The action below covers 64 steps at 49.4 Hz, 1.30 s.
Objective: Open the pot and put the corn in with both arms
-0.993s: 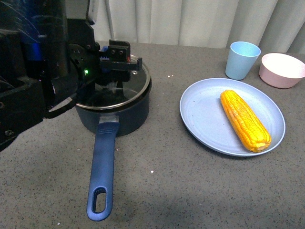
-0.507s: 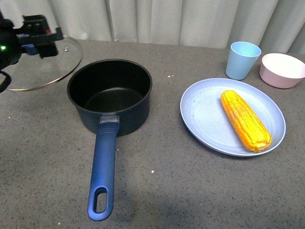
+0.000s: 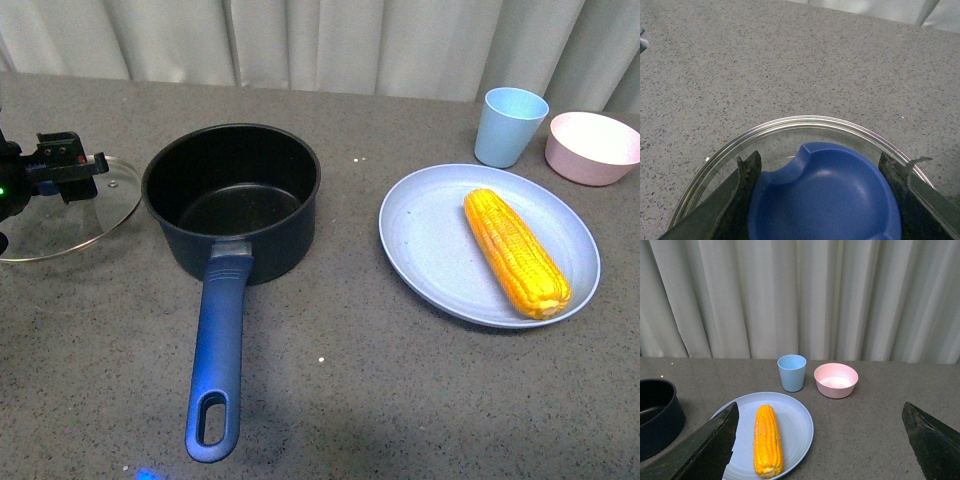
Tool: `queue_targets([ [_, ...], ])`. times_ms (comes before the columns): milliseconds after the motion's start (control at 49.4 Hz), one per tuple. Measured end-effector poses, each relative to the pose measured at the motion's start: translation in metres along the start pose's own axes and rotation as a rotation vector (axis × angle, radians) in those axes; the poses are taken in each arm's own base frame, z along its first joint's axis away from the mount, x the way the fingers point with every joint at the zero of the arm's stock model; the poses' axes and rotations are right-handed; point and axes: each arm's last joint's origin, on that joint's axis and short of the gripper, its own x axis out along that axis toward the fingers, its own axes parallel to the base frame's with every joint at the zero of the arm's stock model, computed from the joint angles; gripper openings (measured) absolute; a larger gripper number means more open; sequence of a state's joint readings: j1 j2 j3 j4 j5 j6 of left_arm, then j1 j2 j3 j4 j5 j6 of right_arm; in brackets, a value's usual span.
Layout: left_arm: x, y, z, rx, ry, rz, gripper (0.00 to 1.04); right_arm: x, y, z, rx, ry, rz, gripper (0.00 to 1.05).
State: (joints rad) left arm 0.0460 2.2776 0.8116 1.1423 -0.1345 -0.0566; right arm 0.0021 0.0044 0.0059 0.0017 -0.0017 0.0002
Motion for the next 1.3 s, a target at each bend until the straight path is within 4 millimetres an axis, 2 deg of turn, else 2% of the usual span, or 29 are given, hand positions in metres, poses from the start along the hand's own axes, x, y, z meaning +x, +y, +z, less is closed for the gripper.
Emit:
queue_targets([
  [284,0.009,0.001,-0.016,0.039,0.070,0.018,0.63,0.000,0.000,0.000,0.000,0.000,0.000,0.96],
  [507,0.011,0.001,-0.016,0.042,0.084,0.014,0.63,0.000,0.000,0.000,0.000,0.001,0.000,0.96],
  [709,0.007,0.001,-0.011,0.036,0.078,0.011,0.98,0.000,0.000,0.000,0.000,0.000,0.000,0.96],
  [750,0.004,0.001,-0.007,0.037,0.067,0.010,1.00,0.000,0.000,0.000,0.000,0.001,0.000,0.96],
  [871,-0.022,0.001,0.023,0.010,-0.007,-0.017,0.98,0.000,0.000,0.000,0.000,0.000,0.000,0.96],
  [952,-0.050,0.002,0.043,-0.015,-0.061,-0.040,0.98,0.000,0.000,0.000,0.000,0.000,0.000,0.96],
  [1114,-0.093,0.002,0.054,-0.014,-0.111,-0.095,0.98,0.000,0.000,0.000,0.000,0.000,0.000,0.96],
  [1135,-0.100,0.000,0.054,-0.006,-0.115,-0.109,0.97,0.000,0.000,0.000,0.000,0.000,0.000,0.96],
  [1195,-0.124,-0.001,0.060,0.015,-0.233,-0.179,0.83,0.000,0.000,0.000,0.000,0.000,0.000,0.96],
  [1297,-0.158,0.002,0.071,0.027,-0.271,-0.192,0.64,0.000,0.000,0.000,0.000,0.001,-0.001,0.96],
])
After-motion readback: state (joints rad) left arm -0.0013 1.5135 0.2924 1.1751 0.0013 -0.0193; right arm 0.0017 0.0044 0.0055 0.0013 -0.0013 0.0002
